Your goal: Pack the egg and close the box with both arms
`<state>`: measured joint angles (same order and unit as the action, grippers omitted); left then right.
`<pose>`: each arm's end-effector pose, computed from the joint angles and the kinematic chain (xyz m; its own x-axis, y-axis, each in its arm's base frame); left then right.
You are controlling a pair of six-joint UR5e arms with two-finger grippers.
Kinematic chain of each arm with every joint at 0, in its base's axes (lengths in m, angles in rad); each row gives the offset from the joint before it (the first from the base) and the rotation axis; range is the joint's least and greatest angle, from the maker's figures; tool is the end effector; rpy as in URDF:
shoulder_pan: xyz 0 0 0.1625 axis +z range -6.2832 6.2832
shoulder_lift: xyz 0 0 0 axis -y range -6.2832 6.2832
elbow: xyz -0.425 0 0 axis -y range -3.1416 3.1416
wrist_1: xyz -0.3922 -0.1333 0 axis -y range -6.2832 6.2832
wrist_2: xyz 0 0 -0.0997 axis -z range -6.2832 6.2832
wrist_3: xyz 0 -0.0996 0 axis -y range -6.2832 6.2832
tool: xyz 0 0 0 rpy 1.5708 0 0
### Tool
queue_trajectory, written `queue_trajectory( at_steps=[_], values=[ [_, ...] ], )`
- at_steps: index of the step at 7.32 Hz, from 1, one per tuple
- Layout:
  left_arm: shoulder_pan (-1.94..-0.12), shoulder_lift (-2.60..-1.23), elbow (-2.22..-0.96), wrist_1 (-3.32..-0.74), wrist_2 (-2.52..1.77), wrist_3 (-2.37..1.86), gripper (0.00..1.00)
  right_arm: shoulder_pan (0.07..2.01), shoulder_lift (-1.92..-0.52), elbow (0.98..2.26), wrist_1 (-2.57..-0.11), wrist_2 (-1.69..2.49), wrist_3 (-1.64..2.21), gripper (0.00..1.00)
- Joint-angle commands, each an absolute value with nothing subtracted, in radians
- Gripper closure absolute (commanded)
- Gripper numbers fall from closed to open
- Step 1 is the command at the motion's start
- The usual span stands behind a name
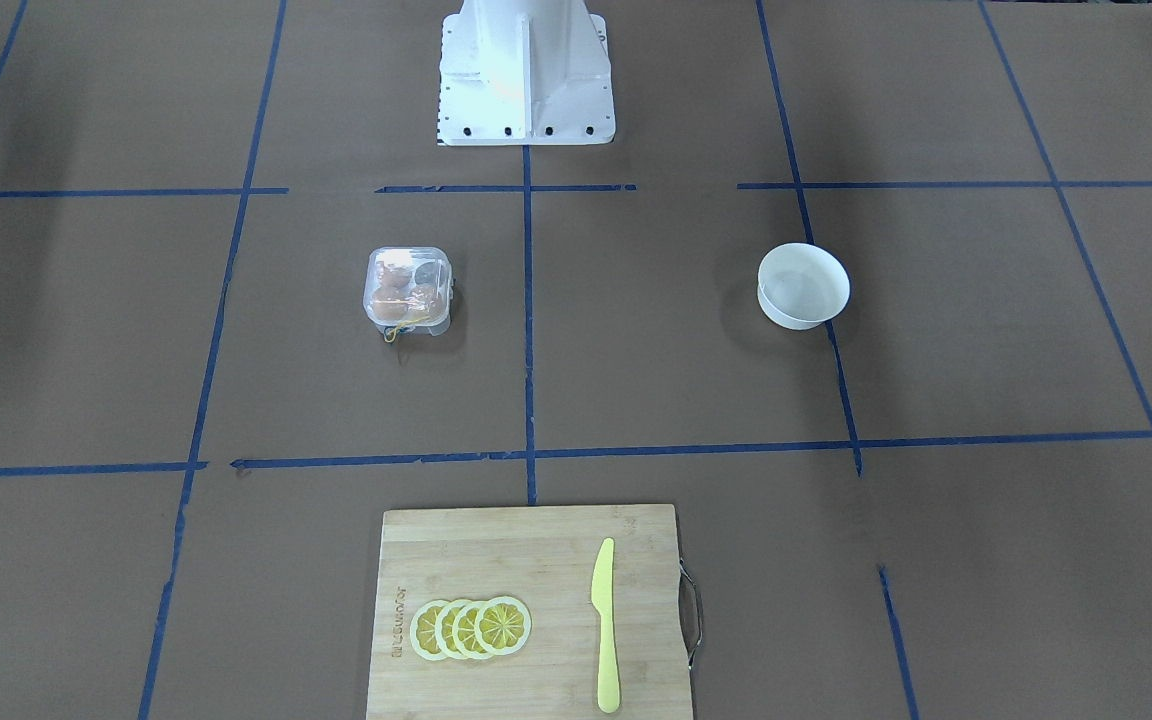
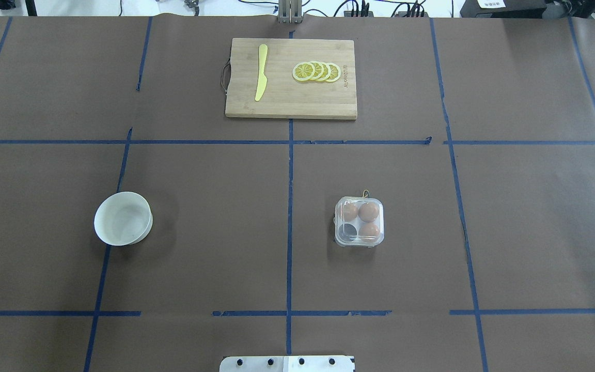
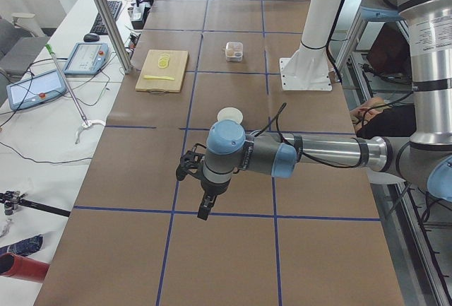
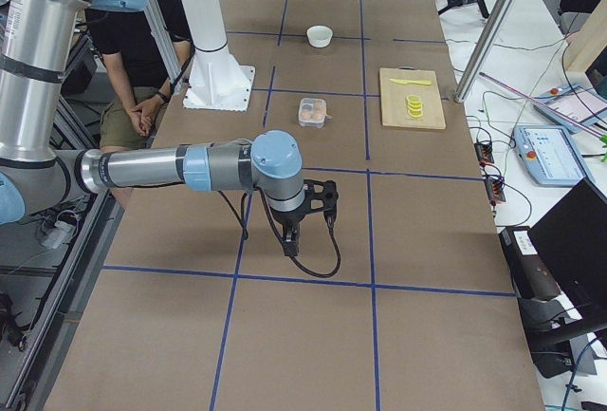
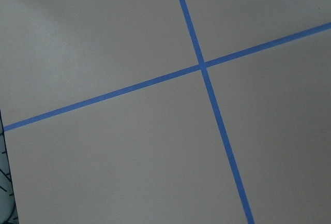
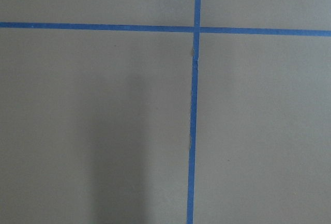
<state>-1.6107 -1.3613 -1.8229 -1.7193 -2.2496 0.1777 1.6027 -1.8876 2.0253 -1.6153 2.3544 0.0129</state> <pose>-0.0873 -0.4129 0.6187 0.7771 0.2601 -0.5731 -0.0998 0.9500 0.2959 0.0745 -0.3597 0.5735 0.7096 -0.0302 0.7039 -0.0409 0.9956 0.0840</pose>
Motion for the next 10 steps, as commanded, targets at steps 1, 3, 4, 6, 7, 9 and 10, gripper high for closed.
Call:
queue_trajectory(
  at_steps=[1,3,4,6,7,9,10],
  values=[
    [-1.608,-1.365,-1.83,-1.616,-2.253,0.169,0.0,1.594,-1.887,2.025,-1.615,2.345,0.012,0.0],
    [-1.605,-1.4,-1.836,-1.55,-2.252,0.158,0.0,1.588,-1.879,2.022,-1.615,2.361,0.012,0.0],
    [-1.594,-1.422,-1.836,-1.54,-2.253,0.074,0.0,1.588,-1.887,2.025,-1.617,2.373,0.014,0.0],
    [-1.574,-1.42,-1.835,-1.54,-2.275,0.063,0.0,1.588,-1.894,2.022,-1.617,2.394,0.014,0.0],
    [-1.55,-1.42,-1.83,-1.542,-2.281,0.067,0.0,1.588,-1.901,2.025,-1.615,2.398,0.014,0.0],
    [-1.546,-1.417,-1.83,-1.54,-2.283,0.071,0.0,1.588,-1.904,2.022,-1.615,2.398,0.014,0.0],
    [-1.546,-1.417,-1.83,-1.539,-2.283,0.071,0.0,1.588,-1.904,2.022,-1.615,2.398,0.015,0.0]
  ],
)
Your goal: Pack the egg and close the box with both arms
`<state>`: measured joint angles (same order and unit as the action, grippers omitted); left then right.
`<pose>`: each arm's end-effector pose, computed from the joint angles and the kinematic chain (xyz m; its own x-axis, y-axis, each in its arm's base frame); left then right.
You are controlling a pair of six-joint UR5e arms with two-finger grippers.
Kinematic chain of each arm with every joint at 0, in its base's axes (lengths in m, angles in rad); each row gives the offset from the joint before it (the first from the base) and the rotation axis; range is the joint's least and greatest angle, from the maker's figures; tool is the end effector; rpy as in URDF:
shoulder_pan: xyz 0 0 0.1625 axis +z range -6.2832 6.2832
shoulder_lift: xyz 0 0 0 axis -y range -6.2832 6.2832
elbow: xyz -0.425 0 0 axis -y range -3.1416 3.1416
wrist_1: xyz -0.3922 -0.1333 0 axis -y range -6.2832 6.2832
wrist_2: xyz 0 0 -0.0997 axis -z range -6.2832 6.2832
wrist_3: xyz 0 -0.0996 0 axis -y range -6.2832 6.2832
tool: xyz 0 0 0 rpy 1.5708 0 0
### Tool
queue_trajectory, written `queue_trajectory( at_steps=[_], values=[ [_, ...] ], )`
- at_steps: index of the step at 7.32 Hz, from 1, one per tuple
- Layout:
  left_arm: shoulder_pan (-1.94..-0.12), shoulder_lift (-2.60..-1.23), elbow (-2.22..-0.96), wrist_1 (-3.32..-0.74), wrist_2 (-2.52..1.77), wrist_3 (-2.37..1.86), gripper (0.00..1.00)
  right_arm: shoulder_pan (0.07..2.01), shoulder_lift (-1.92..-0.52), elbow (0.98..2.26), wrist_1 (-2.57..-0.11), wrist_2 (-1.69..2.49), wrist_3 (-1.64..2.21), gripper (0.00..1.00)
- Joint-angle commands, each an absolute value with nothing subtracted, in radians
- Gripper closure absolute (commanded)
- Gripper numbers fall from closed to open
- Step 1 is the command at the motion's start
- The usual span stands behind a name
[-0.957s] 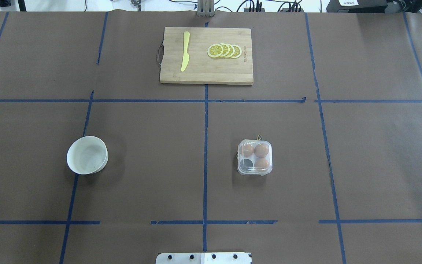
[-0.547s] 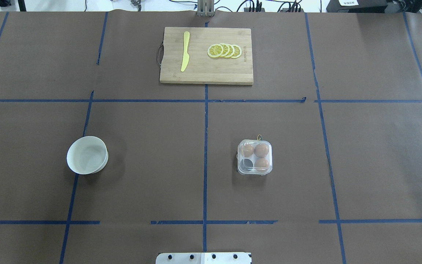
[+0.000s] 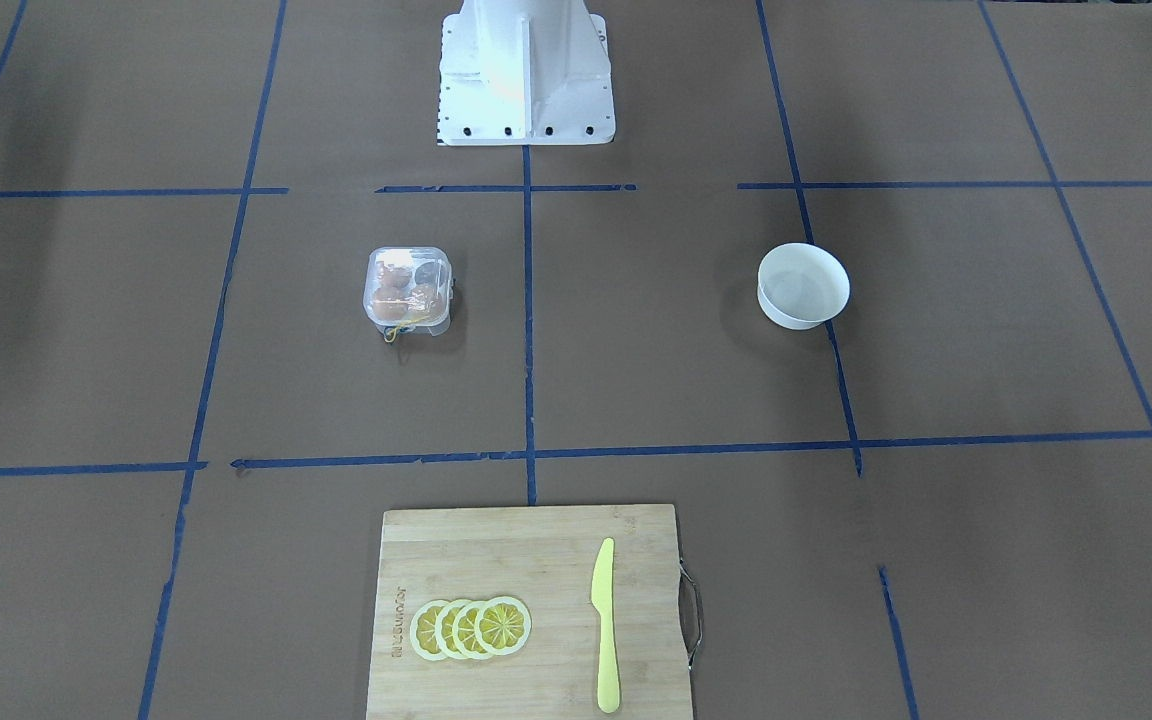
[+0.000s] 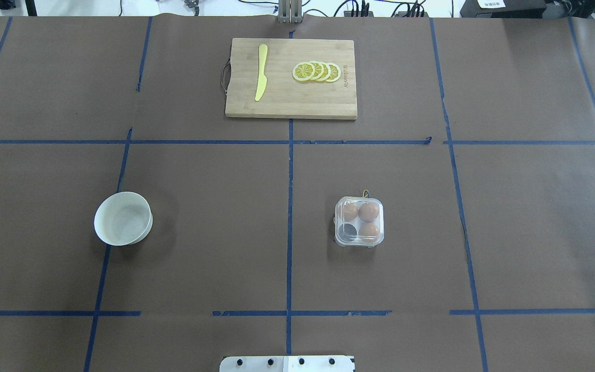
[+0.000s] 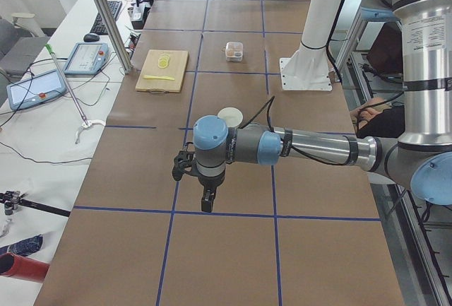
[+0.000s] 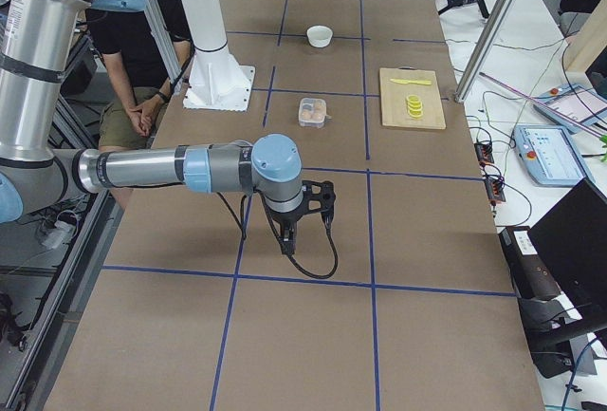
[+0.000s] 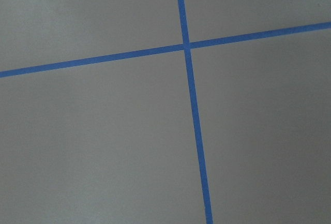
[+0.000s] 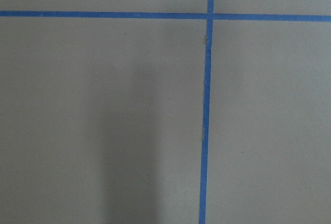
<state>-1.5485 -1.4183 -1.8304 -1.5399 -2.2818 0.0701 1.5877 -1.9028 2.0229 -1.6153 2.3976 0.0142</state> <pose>-0.0587 -0.4320 0.6083 0.7530 0.1362 -0.6438 -0.0752 0.9897 0.1215 0.0660 -0.3543 0.5770 0.6778 -0.0300 0.7347 -0.0265 0.9975 0.0651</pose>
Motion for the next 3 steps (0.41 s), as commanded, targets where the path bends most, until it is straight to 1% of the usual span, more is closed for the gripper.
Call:
queue_trajectory(
  at_steps=[1,3],
  values=[
    [-1.546,-1.42,-1.832,-1.54,-2.283,0.072,0.0,1.588,-1.904,2.019,-1.615,2.398,0.015,0.0],
    [-1.546,-1.425,-1.829,-1.542,-2.283,0.071,0.0,1.588,-1.907,2.017,-1.615,2.398,0.015,0.0]
  ],
)
